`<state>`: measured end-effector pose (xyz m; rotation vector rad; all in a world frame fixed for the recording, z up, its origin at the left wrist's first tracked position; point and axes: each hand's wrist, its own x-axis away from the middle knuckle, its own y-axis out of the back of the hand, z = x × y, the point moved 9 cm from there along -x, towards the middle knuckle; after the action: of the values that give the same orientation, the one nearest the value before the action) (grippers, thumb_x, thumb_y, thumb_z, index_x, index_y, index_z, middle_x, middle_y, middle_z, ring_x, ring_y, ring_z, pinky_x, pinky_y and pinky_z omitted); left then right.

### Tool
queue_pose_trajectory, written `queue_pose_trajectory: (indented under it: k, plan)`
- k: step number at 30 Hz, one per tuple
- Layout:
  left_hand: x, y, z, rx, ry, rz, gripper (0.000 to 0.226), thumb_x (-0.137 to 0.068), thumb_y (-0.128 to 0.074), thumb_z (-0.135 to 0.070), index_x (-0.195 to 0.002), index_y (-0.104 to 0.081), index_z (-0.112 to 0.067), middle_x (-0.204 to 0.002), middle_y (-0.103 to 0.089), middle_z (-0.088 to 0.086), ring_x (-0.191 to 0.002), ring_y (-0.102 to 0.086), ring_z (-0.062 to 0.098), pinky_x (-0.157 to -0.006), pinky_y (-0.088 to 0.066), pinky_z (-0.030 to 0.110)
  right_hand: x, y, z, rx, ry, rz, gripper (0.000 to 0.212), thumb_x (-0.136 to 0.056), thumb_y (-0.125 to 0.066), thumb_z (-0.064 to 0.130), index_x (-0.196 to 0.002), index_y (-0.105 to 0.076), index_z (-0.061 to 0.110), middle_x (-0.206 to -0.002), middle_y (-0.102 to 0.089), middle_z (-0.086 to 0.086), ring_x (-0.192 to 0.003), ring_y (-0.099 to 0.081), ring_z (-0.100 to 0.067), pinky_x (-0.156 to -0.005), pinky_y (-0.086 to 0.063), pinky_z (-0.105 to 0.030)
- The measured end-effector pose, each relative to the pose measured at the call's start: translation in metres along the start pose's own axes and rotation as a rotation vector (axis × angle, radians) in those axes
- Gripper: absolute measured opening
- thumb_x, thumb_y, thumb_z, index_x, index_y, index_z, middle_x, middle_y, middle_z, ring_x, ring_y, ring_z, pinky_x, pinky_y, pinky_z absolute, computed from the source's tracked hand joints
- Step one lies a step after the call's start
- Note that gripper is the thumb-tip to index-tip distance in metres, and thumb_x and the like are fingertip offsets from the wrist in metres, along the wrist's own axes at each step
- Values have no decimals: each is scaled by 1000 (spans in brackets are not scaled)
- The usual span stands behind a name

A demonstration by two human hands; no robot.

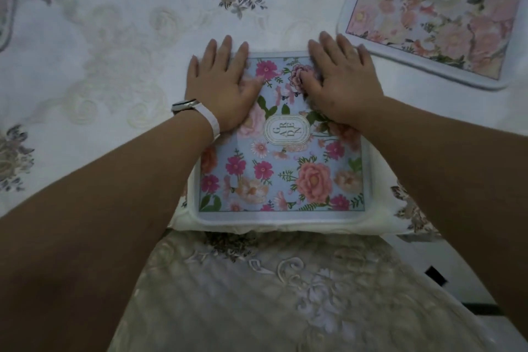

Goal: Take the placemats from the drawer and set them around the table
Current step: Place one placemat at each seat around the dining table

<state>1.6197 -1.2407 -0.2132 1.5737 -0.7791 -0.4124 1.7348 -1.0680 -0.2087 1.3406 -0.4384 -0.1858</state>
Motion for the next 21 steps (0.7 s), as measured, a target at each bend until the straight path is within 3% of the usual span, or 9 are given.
queue_pose_trajectory:
  k: [7,12,17,21]
  plan:
    - [62,-4,36,56,182,-37,75,-93,-18,-65,-155,1,-26,-163,3,3,-149,4,23,-119,0,49,58,-6,-28,-60,-114,-52,69,-99,-22,52,-156,-7,15,-164,-3,-8,-150,-2,-28,-121,0,-47]
    - [117,-15,5,-23,36,-3,74,-95,-16,-62,-155,0,-21,-163,4,5,-149,6,23,-119,-1,49,108,-18,2,-25,-119,-10,67,-100,-18,48,-156,-5,14,-164,-1,-9,-150,2,-26,-121,0,-49]
    - [150,-33,-61,24,-137,68,67,-98,-13,-54,-155,1,-21,-163,7,4,-148,11,21,-119,3,47,143,-38,67,37,40,33,62,-100,-19,48,-156,-11,21,-164,-6,-4,-150,1,-26,-120,2,-49]
    - [160,-40,-74,5,-166,110,62,-100,-12,-46,-155,0,-19,-163,7,1,-148,12,17,-118,5,45,160,-48,83,62,120,67,59,-101,-14,46,-156,-10,24,-163,-7,0,-151,-3,-26,-120,-2,-50]
